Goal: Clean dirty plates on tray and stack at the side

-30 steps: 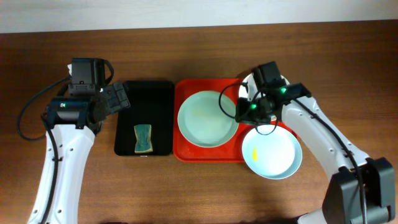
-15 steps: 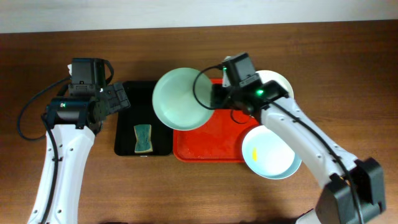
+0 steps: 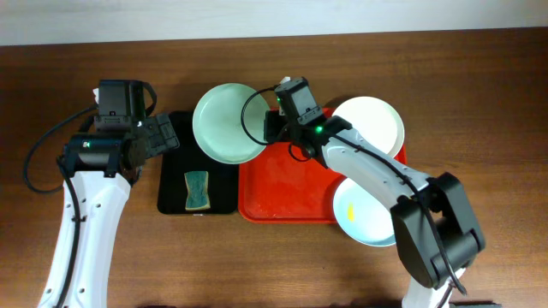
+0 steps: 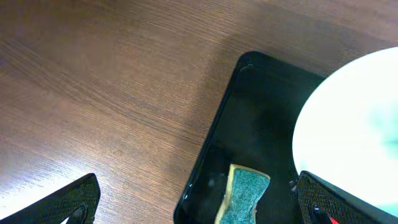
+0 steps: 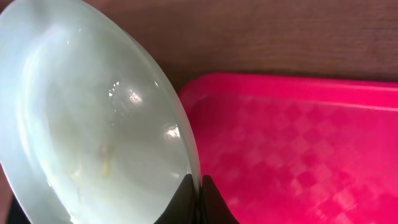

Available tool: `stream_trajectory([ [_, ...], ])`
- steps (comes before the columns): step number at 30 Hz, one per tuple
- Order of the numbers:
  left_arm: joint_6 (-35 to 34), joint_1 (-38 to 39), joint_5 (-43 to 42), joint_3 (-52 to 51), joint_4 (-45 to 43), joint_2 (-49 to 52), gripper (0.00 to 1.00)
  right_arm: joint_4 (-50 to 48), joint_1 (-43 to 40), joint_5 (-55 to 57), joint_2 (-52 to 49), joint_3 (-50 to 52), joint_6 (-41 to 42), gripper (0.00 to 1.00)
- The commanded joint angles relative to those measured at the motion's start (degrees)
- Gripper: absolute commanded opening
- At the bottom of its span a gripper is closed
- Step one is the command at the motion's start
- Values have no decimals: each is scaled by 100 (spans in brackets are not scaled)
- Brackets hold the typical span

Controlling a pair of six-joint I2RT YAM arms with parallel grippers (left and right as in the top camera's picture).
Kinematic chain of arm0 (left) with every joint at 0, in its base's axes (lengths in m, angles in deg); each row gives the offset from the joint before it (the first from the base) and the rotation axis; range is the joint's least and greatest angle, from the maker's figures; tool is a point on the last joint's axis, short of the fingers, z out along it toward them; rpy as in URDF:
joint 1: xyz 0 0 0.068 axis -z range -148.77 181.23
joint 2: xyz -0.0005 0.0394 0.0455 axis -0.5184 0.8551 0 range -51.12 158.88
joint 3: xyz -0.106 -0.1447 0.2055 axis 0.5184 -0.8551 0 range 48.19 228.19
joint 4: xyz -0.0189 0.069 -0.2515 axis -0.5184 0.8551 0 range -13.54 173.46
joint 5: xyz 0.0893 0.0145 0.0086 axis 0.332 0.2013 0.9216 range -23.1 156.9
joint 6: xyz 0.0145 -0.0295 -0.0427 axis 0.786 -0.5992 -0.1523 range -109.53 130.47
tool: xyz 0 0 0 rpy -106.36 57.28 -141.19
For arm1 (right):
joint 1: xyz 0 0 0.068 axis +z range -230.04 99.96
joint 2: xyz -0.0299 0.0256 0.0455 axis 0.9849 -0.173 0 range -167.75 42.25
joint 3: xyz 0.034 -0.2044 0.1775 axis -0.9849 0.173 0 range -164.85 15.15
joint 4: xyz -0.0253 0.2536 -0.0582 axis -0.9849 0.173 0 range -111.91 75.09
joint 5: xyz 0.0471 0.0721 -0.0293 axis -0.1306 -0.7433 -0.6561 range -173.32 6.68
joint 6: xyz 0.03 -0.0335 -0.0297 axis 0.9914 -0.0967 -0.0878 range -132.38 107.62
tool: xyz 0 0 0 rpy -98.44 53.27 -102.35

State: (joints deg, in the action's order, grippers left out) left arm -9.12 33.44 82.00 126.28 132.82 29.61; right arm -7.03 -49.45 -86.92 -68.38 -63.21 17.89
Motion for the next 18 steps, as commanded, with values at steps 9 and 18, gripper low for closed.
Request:
stream_trajectory([
  [9,-96,-15,79,-15,-4,13,99,-859,673,2070,-111,-109,-1440,4],
  [18,-96,-15,79,-15,-2,13,99,-975,914,2553,210,-376,-2516,4],
])
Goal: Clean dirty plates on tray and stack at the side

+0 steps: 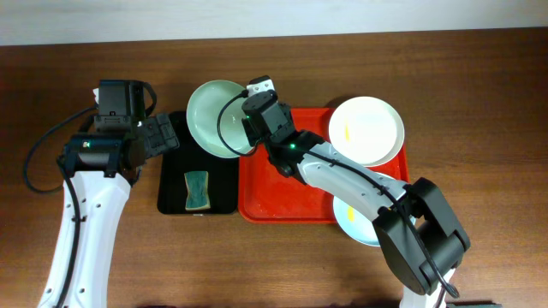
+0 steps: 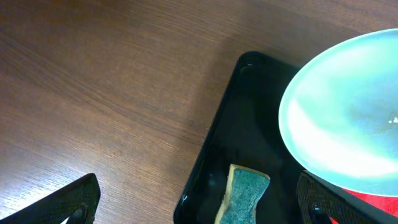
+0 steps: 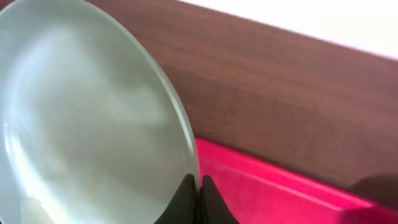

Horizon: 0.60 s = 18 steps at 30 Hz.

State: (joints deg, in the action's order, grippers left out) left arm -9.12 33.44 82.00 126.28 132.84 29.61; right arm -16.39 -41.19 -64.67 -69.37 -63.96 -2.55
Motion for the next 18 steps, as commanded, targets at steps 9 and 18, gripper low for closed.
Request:
stream_trajectory([
  [9,-96,-15,76,-15,-4,13,99,-46,354,647,710,-621,-1705,4],
  [18,-96,-15,79,-15,-4,13,99,-442,977,1875,787,-787,-3366,4],
])
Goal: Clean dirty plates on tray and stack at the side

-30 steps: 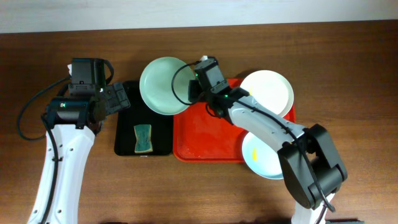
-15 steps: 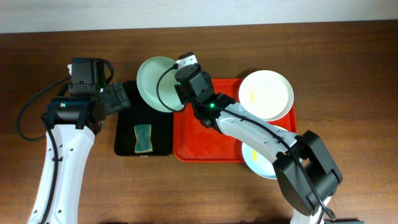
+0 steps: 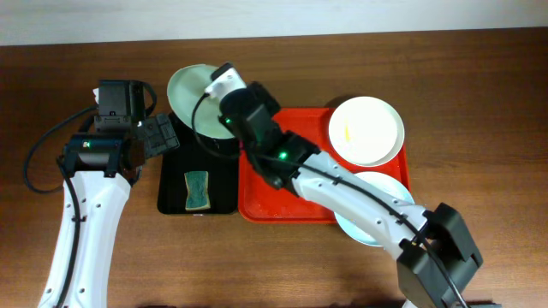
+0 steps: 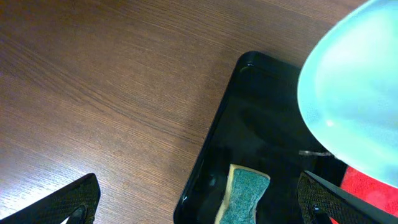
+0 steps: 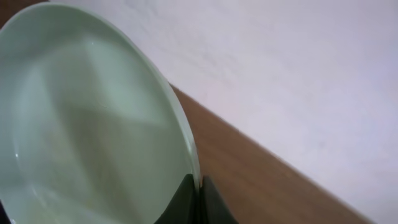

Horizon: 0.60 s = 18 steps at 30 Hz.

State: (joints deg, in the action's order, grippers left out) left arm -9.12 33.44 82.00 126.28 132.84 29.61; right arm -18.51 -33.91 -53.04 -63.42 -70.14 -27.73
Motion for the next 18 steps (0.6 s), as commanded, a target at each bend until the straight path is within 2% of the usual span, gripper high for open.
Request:
stream_trajectory([
  [1,-96,-15,79,-15,-4,13,99,-326,308,817,192,-168,-1012,4],
  [9,-96,-15,79,-15,-7,13,99,-1058,660,1434,192,-168,-2216,4],
  [18,-96,-15,79,-15,-7,13,99,-1137,680,1440,192,-168,-2236,4],
])
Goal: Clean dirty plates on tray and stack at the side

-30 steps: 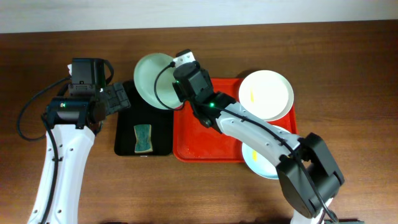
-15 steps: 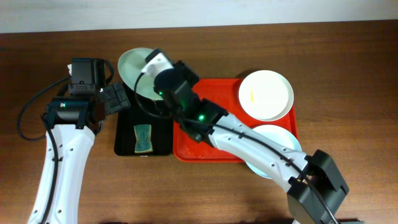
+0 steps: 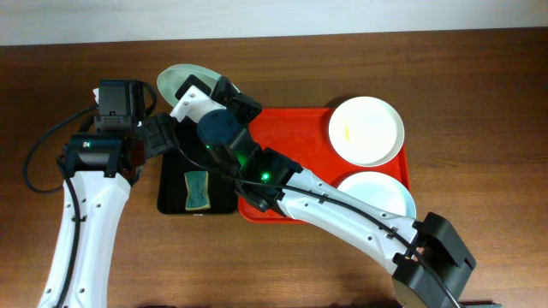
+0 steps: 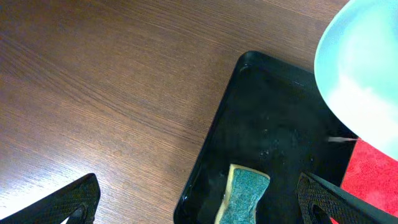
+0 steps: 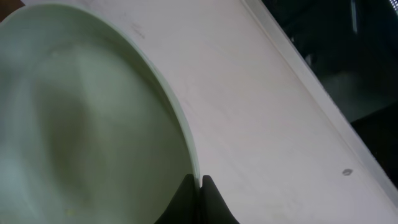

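A pale green plate (image 3: 174,81) is tilted up on edge above the far end of the black tray (image 3: 171,195), and my right gripper (image 3: 192,92) is shut on its rim. In the right wrist view the plate (image 5: 87,130) fills the left side, with the gripper (image 5: 199,183) pinching its edge against a pale wall. A green sponge (image 3: 197,190) lies in the black tray. My left gripper (image 3: 157,137) hovers open by the tray's left edge; its wrist view shows the sponge (image 4: 244,202) and the plate (image 4: 367,74) at upper right.
A red tray (image 3: 291,167) lies right of the black one. A white plate (image 3: 366,128) with a yellow smear sits on its far right corner, and another white plate (image 3: 377,195) overlaps its near right edge. Brown wooden table (image 3: 479,103) lies all round.
My right gripper has carried the green plate further left and tipped it more steeply; its camera now faces the wall. The left arm has not moved.
My right gripper held the green plate by its rim at the red tray's far left corner. Then the plate was lifted and moved left over the black tray, tilting more at each moment. Now it stands on edge above that tray's far end. My left gripper stayed open throughout.
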Available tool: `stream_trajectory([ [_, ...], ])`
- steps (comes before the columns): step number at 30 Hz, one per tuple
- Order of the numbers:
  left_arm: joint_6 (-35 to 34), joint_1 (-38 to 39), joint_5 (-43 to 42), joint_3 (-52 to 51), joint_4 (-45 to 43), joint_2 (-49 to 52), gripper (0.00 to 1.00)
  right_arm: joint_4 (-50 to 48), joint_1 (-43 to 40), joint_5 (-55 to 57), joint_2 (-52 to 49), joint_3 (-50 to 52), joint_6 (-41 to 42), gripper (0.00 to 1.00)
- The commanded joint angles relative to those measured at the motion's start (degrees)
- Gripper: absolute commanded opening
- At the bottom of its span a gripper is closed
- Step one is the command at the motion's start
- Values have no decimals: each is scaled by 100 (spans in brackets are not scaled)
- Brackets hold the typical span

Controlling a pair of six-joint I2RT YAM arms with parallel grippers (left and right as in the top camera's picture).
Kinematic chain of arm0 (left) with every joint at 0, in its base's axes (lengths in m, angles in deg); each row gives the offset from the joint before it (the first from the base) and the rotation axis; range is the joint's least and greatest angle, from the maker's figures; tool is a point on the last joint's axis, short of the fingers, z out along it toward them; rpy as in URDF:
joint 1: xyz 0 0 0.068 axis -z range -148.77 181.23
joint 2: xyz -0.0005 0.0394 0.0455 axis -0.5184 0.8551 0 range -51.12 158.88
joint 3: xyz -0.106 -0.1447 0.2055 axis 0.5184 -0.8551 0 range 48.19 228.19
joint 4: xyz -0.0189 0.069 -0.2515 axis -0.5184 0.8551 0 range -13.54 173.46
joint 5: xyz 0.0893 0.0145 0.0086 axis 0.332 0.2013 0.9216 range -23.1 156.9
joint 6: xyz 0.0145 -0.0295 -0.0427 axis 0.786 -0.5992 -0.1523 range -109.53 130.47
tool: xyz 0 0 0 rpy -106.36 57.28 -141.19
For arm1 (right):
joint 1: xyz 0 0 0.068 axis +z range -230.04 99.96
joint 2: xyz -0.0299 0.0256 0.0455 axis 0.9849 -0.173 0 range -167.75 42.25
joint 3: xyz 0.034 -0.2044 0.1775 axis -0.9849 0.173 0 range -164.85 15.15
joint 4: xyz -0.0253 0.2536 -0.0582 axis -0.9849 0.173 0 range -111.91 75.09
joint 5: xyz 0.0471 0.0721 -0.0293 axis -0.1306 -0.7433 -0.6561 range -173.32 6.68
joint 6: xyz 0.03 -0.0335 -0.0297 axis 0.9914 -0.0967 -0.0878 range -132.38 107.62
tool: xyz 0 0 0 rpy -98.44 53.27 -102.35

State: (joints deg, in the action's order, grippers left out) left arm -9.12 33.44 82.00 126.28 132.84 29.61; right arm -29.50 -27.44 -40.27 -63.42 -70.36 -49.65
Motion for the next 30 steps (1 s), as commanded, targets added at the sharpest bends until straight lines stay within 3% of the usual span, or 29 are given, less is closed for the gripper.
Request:
stream_trajectory([
  [1,-96,-15,79,-15,-7,13,99,-37,33,166,192,-146,-44,4],
  [17,-96,-15,79,-15,-7,13,99,-33,26,166,192,-144,33,4],
  [23,-96,-15,79,-15,-4,13,99,221,-81,179,190,-144,1283,4],
  [30,-96,-15,79,-15,-7,13,99,1781,-448,-413,190,-140,3901,4],
])
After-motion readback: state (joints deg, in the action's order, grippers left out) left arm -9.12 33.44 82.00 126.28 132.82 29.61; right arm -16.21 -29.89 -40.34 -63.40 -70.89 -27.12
